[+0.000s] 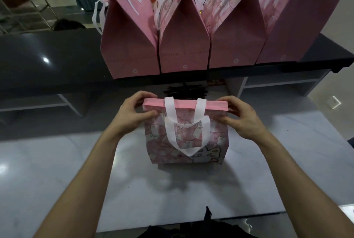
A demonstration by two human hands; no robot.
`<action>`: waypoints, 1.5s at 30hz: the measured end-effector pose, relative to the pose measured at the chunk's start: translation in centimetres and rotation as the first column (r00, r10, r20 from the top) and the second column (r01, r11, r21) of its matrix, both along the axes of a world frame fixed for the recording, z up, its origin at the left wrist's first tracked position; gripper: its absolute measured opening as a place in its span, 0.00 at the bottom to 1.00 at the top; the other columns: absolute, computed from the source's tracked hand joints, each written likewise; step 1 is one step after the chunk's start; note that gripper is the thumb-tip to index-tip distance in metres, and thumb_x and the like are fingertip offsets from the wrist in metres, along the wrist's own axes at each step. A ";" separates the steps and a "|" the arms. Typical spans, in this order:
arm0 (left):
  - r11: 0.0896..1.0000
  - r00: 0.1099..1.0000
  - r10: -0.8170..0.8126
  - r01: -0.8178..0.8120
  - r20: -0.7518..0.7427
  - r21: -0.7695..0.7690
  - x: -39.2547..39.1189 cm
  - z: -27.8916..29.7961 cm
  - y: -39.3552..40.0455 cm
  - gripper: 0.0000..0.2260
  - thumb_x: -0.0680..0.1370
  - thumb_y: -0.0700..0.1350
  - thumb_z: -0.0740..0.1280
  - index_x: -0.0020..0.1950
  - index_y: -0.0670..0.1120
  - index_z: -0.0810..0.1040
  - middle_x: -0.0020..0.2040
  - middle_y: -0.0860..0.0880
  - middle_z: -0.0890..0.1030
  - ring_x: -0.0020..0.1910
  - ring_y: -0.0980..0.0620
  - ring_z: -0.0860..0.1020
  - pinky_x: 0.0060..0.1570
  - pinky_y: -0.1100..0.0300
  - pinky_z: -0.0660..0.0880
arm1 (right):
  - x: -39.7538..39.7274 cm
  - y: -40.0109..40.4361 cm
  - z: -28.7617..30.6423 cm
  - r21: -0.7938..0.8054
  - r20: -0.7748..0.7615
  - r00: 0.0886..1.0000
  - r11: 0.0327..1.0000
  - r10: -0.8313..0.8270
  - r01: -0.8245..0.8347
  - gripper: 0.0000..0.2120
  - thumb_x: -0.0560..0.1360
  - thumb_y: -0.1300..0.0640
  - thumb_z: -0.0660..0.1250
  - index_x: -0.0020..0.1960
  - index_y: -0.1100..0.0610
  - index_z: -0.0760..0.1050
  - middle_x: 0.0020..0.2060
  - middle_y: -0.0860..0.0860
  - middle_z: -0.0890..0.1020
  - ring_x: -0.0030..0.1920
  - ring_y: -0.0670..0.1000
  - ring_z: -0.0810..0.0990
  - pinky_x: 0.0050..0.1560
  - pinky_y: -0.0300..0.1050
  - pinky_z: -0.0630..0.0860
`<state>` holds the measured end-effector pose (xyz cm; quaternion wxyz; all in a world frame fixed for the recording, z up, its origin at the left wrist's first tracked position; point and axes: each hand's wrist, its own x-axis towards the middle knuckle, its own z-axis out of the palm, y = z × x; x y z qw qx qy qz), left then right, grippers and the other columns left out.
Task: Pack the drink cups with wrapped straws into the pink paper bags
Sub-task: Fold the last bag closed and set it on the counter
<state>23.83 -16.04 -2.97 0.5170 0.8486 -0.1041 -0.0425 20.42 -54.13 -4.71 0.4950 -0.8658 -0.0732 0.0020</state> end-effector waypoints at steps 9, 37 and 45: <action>0.898 0.966 0.246 -0.259 -0.082 -0.356 -1.3 -3.4 -2.3 0.14 0.83 0.38 0.73 0.62 0.55 0.76 0.56 0.52 0.88 0.56 0.52 0.87 0.50 0.57 0.85 | 0.1 0.5 -0.2 -0.027 0.067 0.997 0.999 -0.034 0.036 0.33 0.77 0.59 0.80 0.71 0.36 0.67 0.65 0.40 0.79 0.68 0.43 0.79 0.73 0.43 0.75; 0.963 0.959 0.021 -0.096 0.283 0.252 -0.3 -0.1 0.4 0.15 0.71 0.61 0.80 0.50 0.60 0.79 0.51 0.65 0.86 0.54 0.63 0.84 0.55 0.61 0.81 | -0.7 0.4 -1.1 -0.180 0.139 0.990 0.984 0.010 0.016 0.27 0.74 0.38 0.78 0.67 0.41 0.70 0.63 0.44 0.81 0.63 0.47 0.80 0.65 0.46 0.79; 0.919 0.942 -0.078 -0.059 0.327 0.390 0.0 -0.8 0.1 0.07 0.78 0.51 0.77 0.55 0.59 0.86 0.53 0.63 0.79 0.55 0.62 0.80 0.50 0.65 0.77 | -0.1 0.3 -1.1 -0.191 0.209 0.978 0.980 -0.014 0.055 0.15 0.79 0.40 0.74 0.63 0.44 0.82 0.54 0.33 0.82 0.57 0.32 0.79 0.52 0.32 0.74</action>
